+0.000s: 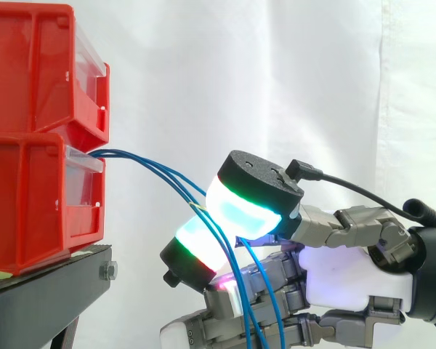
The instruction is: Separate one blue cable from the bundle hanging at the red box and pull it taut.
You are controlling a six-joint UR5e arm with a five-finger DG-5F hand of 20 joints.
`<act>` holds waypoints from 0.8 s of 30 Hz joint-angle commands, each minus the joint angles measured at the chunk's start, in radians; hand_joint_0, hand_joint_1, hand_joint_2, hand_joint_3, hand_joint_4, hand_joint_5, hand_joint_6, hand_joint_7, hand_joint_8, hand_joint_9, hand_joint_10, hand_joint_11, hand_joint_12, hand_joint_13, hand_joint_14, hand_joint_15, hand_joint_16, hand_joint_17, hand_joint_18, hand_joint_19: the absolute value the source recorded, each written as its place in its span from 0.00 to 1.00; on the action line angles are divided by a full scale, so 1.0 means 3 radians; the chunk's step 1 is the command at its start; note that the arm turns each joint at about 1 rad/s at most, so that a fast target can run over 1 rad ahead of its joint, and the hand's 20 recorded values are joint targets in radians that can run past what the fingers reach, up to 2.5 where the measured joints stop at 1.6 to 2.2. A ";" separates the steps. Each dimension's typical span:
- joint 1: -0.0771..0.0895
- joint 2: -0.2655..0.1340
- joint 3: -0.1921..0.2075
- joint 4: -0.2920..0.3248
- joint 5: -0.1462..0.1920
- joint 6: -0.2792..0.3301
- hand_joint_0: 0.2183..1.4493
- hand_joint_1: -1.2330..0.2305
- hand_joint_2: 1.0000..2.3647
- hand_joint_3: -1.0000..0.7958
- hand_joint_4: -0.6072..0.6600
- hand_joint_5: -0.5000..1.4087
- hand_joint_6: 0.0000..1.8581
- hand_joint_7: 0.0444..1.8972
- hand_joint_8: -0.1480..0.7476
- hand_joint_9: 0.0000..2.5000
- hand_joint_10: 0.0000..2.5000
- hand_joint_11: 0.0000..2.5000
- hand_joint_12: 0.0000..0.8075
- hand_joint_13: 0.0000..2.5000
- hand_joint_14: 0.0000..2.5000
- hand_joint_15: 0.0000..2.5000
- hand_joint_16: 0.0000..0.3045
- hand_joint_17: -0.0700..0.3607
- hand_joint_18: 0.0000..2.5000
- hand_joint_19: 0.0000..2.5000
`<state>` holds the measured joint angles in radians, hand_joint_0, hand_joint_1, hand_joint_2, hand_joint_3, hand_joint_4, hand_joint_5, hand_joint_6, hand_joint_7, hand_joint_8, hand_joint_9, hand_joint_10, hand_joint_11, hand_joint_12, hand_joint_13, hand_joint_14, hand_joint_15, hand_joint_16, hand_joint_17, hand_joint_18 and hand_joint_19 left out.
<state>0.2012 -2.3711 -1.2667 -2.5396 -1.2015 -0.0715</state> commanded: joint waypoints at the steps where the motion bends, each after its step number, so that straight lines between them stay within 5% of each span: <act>1: -0.0001 -0.0002 -0.0001 -0.0002 0.0001 0.0003 0.45 0.26 0.00 0.28 0.50 0.15 0.51 0.61 0.46 0.35 0.01 0.41 0.36 0.28 0.01 0.15 0.10 0.32 0.21 0.10; 10: -0.0001 -0.0002 -0.0001 -0.0002 0.0001 0.0018 0.40 0.19 0.00 0.28 0.53 0.16 0.50 0.61 0.47 0.37 0.01 0.41 0.36 0.28 0.01 0.15 0.10 0.33 0.20 0.09; 15: -0.0001 -0.0002 -0.0001 -0.0018 0.0001 0.0018 0.26 0.18 0.00 0.28 0.56 0.16 0.49 0.62 0.48 0.38 0.01 0.41 0.39 0.28 0.01 0.15 0.11 0.34 0.20 0.11; 19: -0.0011 -0.0002 0.0004 -0.0028 -0.0004 0.0029 0.20 0.26 0.00 0.28 0.58 0.17 0.49 0.61 0.53 0.40 0.01 0.41 0.43 0.29 0.01 0.16 0.13 0.37 0.21 0.12; 24: -0.0016 0.0004 -0.0001 -0.0130 -0.0019 0.0054 0.25 0.36 0.00 0.28 0.57 0.17 0.48 0.59 0.52 0.40 0.01 0.41 0.42 0.28 0.01 0.16 0.13 0.36 0.21 0.13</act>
<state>0.1978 -2.3706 -1.2669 -2.5591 -1.2048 -0.0603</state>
